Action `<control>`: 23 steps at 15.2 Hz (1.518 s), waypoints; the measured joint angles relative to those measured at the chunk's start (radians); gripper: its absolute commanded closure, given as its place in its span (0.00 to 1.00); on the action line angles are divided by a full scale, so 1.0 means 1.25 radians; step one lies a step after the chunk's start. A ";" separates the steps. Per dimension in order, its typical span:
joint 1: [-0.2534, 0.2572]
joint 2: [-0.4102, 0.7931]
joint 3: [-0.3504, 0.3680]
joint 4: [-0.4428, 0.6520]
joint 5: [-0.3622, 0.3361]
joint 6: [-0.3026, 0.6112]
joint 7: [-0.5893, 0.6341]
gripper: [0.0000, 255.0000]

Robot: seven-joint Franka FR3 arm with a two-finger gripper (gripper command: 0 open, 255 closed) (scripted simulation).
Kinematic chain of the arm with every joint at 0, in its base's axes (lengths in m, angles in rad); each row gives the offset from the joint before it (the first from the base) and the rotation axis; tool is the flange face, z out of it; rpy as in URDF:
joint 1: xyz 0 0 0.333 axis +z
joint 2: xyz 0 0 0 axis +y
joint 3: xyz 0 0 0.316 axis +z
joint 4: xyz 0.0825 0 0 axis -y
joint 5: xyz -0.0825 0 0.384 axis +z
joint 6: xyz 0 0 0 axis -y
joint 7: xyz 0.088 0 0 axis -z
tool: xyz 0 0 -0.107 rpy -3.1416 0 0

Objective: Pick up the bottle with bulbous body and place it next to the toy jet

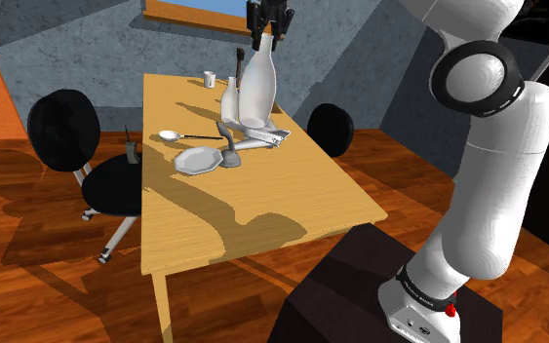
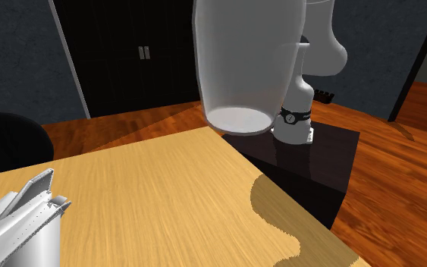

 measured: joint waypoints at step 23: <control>-0.231 -0.081 -0.095 -0.271 0.071 0.202 -0.292 1.00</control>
